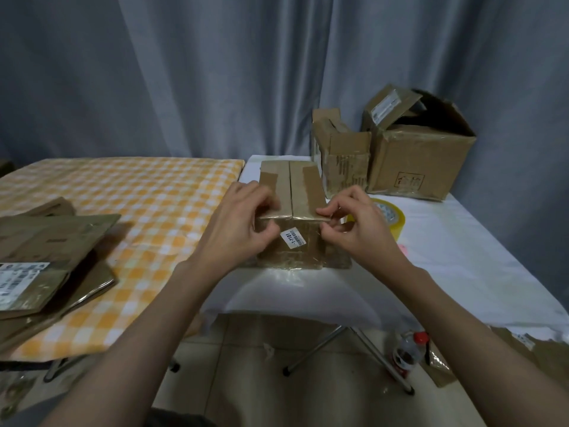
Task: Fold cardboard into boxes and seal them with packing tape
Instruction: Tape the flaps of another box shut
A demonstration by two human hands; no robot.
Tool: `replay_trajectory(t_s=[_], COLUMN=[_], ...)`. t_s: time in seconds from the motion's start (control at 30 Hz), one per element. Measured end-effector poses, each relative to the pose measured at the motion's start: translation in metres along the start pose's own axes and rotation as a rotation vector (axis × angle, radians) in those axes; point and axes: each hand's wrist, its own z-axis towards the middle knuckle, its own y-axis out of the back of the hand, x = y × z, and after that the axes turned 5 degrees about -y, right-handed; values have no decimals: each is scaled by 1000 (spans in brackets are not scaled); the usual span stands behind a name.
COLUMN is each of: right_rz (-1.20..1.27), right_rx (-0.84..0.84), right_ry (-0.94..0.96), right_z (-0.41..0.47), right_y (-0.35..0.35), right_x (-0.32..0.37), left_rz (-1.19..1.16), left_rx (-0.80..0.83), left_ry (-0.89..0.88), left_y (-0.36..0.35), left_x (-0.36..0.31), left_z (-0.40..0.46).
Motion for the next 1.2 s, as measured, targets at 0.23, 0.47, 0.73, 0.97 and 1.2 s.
replay_trajectory(t_s=[0.23,0.47,0.73,0.97,1.2], right_rz=[-26,14,72,290,388], right_rx=[-19,-13,15,64,88], right_ry=[24,-7,-72,-299,-536], right_z=[3,9,9,10,24], right_y=[-1,0,5,0,-6], right_x=[-3,-7,-8,-5,-2], left_rz=[-123,-100,-205,-252,-259], left_rx=[175,122,106,149,-52], left_ry=[5,-55,-1,93,550], left_y=[-23,-26,-5,0,-4], left_x=[-2,-2,25,15,-7], left_z=[3,2,-6,-2,19])
